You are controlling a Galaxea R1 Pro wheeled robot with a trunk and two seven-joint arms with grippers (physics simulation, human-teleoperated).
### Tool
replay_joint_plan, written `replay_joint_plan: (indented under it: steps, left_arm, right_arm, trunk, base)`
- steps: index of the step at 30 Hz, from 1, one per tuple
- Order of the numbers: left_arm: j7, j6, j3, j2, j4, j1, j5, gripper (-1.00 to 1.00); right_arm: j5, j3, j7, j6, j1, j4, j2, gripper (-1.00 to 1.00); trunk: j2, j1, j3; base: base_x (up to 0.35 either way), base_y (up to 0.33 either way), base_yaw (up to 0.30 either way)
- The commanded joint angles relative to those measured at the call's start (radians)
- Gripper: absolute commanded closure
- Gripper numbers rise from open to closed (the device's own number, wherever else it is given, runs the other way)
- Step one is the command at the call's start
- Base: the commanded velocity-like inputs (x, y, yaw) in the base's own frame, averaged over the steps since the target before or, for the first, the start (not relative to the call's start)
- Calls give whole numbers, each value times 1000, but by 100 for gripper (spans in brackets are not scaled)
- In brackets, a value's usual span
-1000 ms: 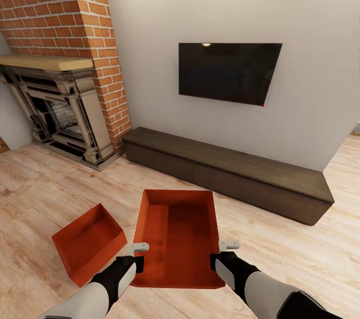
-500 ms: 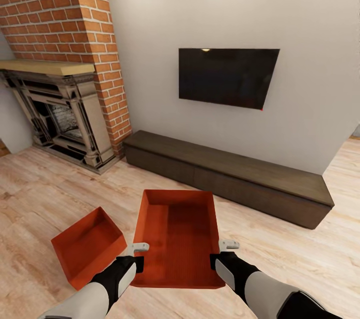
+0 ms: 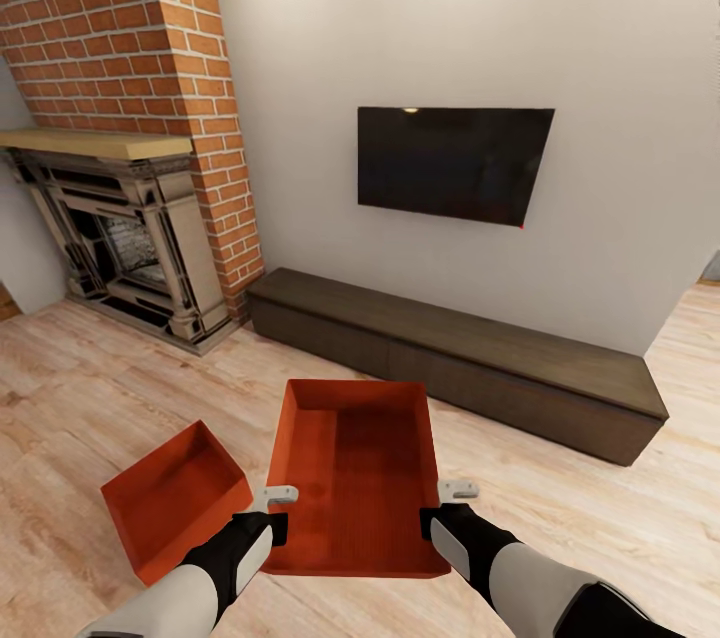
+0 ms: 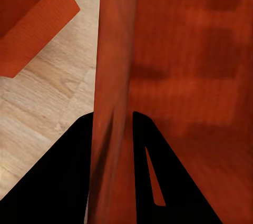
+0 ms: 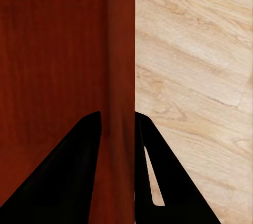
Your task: Move the two storage containers from the living room to the garage. In the garage, place one container on the floor and stack the other container on top of it (either order is fine).
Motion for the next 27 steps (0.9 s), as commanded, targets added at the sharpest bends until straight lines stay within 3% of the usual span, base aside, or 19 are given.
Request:
replay_joint_plan:
  steps: [1, 27]
  left_arm:
    - [15, 9, -6, 2, 1, 1, -8, 100]
    - [15, 9, -6, 2, 1, 1, -8, 100]
  right_arm:
    - [34, -5, -11, -43, -2, -2, -2, 100]
    - [34, -5, -10, -43, -2, -2, -2, 100]
  trunk:
    - [-2, 1, 0]
    - [-2, 1, 40]
  base:
    - [0, 0, 0]
    - [0, 0, 0]
